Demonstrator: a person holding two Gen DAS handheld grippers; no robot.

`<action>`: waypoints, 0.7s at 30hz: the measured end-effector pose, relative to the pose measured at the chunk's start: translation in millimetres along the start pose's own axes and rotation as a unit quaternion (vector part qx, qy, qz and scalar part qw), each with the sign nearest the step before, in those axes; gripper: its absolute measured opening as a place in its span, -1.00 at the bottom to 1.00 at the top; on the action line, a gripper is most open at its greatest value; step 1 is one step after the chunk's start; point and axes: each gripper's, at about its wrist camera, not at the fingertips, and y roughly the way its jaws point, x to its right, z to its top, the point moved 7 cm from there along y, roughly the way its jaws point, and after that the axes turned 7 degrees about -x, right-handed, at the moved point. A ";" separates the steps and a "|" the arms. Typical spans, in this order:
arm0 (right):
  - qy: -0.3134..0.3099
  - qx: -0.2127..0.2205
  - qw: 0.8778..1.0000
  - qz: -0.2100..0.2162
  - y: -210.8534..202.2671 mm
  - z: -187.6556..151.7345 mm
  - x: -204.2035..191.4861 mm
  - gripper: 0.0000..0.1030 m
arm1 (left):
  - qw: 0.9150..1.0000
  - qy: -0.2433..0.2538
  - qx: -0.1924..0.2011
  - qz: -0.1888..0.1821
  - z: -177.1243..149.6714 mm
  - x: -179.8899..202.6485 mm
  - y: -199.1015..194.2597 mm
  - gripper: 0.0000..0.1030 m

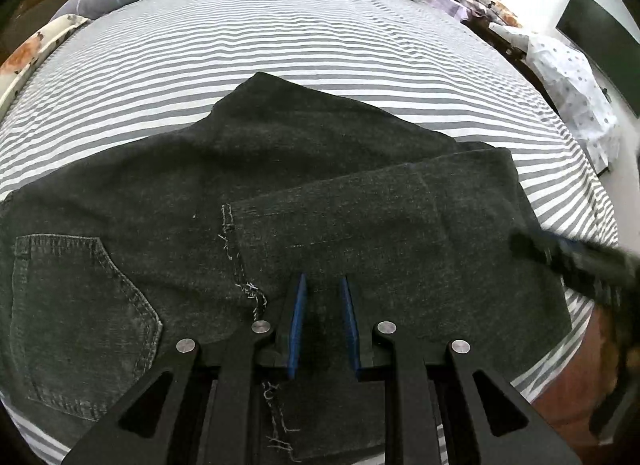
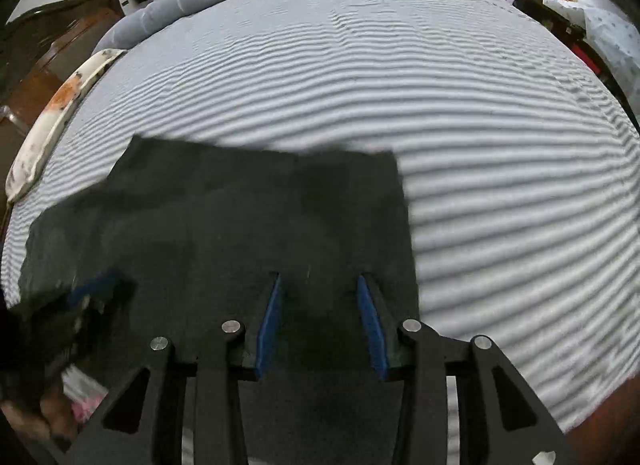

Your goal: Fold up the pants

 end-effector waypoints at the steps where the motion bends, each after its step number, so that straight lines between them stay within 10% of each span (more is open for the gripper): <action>1: 0.001 -0.002 1.000 0.001 -0.9 -7.2 -2.0 -0.28 | 1.000 -0.001 0.000 -0.001 -0.3 -0.3 0.0 -0.61; 17: 0.034 -0.016 0.999 -0.028 -7.0 -48.6 -8.0 -0.21 | 0.999 -0.032 0.005 -0.039 -3.9 -11.9 -13.6 -0.53; 21: 0.055 0.031 0.998 -0.010 -30.7 -46.9 -25.4 -0.06 | 0.994 -0.079 0.025 -0.071 -7.1 -34.9 -44.1 -0.17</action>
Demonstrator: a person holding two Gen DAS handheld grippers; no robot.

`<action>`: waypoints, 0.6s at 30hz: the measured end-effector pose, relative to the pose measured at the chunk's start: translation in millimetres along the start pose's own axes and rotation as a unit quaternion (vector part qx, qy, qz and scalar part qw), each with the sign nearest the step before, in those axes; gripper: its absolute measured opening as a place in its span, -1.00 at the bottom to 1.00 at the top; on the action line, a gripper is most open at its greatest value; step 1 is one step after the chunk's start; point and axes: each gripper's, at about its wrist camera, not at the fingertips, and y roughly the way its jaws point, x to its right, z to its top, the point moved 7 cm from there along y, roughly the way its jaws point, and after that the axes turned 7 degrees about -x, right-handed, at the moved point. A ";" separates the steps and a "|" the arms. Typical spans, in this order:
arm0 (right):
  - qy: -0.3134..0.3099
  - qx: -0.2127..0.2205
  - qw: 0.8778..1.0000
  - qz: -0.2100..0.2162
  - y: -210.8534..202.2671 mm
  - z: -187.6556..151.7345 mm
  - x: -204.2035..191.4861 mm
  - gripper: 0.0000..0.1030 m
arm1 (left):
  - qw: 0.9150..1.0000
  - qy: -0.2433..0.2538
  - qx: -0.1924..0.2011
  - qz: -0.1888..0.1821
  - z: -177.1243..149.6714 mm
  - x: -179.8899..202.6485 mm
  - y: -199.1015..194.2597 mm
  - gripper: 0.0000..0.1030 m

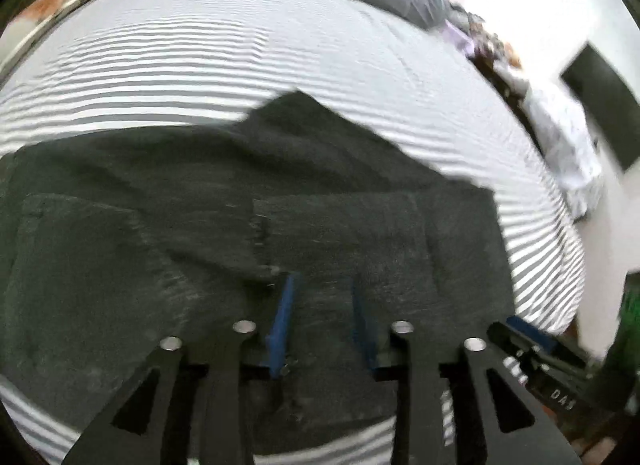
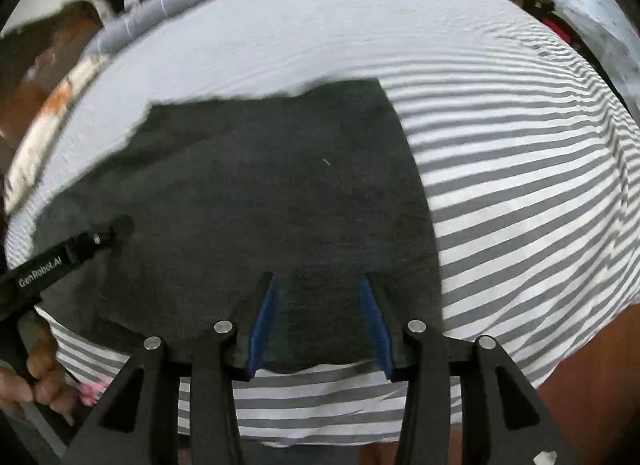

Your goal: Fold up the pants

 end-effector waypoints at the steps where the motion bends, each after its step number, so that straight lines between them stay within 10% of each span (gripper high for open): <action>1: 0.000 0.012 1.000 0.006 -5.5 -0.6 -6.7 -0.03 | 1.000 -0.007 0.010 -0.006 1.4 -5.7 -11.2 -0.05; 10: 0.015 0.030 0.996 0.087 -1.8 -11.4 -60.4 0.29 | 0.984 -0.131 0.111 -0.050 -13.9 -116.1 -126.3 0.10; 18: 0.053 0.020 0.993 0.107 23.5 -14.5 -57.0 0.29 | 0.946 -0.281 0.151 -0.059 -46.6 -230.8 -161.5 0.10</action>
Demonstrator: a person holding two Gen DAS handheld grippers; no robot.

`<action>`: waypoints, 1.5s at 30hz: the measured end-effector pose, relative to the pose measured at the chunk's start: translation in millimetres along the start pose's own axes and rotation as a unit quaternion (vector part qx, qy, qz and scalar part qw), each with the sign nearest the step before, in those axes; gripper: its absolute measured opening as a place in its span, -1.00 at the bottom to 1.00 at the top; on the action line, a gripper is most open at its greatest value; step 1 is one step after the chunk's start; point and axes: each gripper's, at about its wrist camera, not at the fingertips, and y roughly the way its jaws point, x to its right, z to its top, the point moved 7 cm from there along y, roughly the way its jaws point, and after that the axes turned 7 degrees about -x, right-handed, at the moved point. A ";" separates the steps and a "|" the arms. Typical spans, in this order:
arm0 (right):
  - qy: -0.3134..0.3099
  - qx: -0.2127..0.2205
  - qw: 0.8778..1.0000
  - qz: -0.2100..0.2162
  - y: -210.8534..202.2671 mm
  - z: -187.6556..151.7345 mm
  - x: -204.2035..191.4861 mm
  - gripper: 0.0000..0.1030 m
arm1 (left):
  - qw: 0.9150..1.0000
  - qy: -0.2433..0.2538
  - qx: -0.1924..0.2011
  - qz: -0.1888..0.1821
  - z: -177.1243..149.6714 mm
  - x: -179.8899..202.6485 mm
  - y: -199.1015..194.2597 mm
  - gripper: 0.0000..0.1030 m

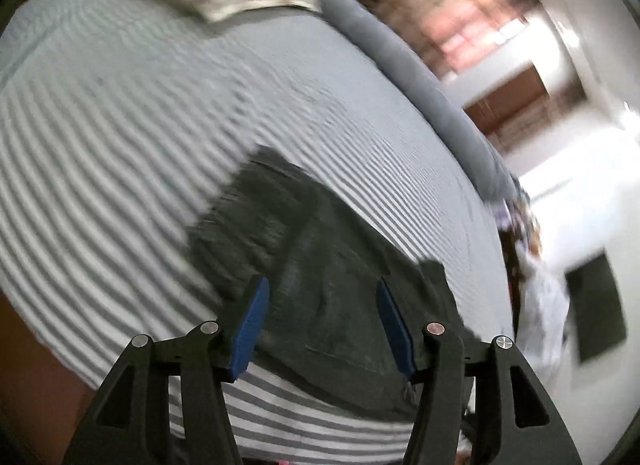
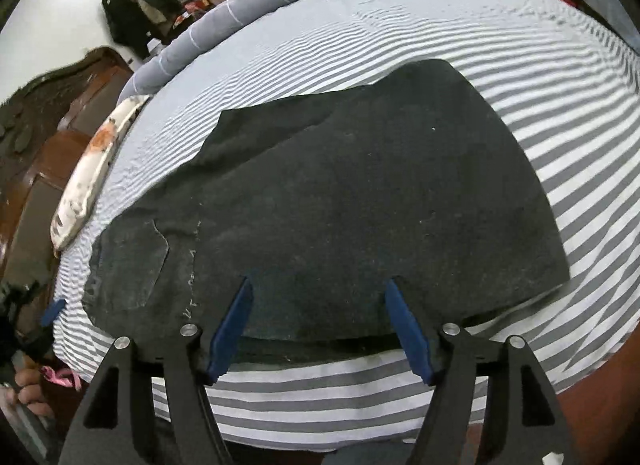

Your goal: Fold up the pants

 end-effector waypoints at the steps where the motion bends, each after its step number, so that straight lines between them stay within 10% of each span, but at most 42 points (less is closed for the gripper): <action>1: 0.002 0.002 1.000 -0.001 -2.0 -1.6 1.6 0.29 | 1.000 -0.010 0.002 -0.007 0.5 -5.3 -0.8 0.10; 12: 0.014 -0.002 1.000 0.009 7.7 0.4 4.1 0.29 | 0.994 -0.089 -0.062 -0.014 -24.9 -36.5 41.8 0.09; 26: 0.017 -0.008 1.000 0.010 12.1 -0.6 5.0 0.30 | 0.988 -0.144 -0.042 -0.034 -4.9 -62.3 71.0 0.08; 37: 0.016 -0.010 1.000 0.004 12.7 -0.2 5.2 0.30 | 0.991 -0.131 -0.016 0.014 2.4 -54.2 68.9 -0.48; 45: 0.021 0.010 1.000 0.015 -4.0 4.3 8.4 0.34 | 0.997 -0.005 0.034 0.063 10.2 30.9 38.0 -0.53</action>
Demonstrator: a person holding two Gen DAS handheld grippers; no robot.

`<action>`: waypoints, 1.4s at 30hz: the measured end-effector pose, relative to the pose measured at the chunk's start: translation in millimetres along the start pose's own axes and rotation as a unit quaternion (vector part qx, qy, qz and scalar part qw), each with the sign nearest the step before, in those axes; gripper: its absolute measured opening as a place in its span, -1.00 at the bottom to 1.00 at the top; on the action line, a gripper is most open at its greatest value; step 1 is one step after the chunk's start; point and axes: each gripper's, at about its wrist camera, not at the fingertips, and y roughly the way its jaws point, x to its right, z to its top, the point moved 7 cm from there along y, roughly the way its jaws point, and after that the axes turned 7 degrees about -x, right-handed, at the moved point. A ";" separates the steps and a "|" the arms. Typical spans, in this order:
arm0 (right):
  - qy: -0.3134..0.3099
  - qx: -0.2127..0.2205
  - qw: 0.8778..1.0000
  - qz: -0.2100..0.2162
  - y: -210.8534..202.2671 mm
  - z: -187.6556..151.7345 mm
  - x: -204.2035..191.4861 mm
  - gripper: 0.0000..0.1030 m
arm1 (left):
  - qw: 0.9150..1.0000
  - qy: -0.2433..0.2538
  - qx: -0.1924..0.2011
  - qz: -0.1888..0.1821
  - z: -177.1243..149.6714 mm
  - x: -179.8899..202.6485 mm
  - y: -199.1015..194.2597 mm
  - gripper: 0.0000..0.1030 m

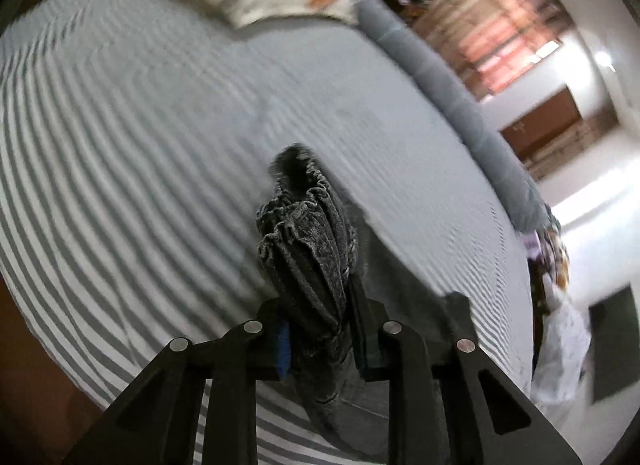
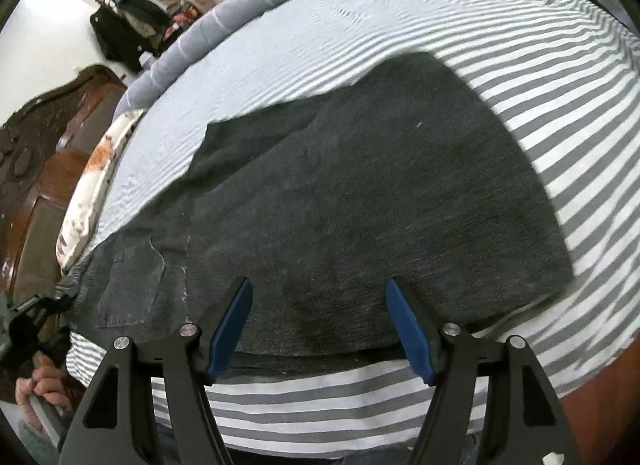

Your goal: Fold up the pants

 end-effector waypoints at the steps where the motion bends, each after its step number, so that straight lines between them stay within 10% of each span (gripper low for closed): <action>1: -0.002 0.003 1.000 0.001 -4.2 0.8 -0.3 0.35 | 1.000 0.016 0.005 0.001 -0.1 12.1 -4.7 -0.54; 21: 0.074 0.070 0.994 0.032 -95.0 33.0 88.6 0.48 | 0.964 0.254 -0.029 -0.067 -109.4 264.2 16.4 -0.60; 42: 0.161 0.054 0.985 0.023 -80.0 36.9 186.6 0.48 | 0.910 0.392 -0.131 -0.028 -268.4 319.1 124.9 -0.61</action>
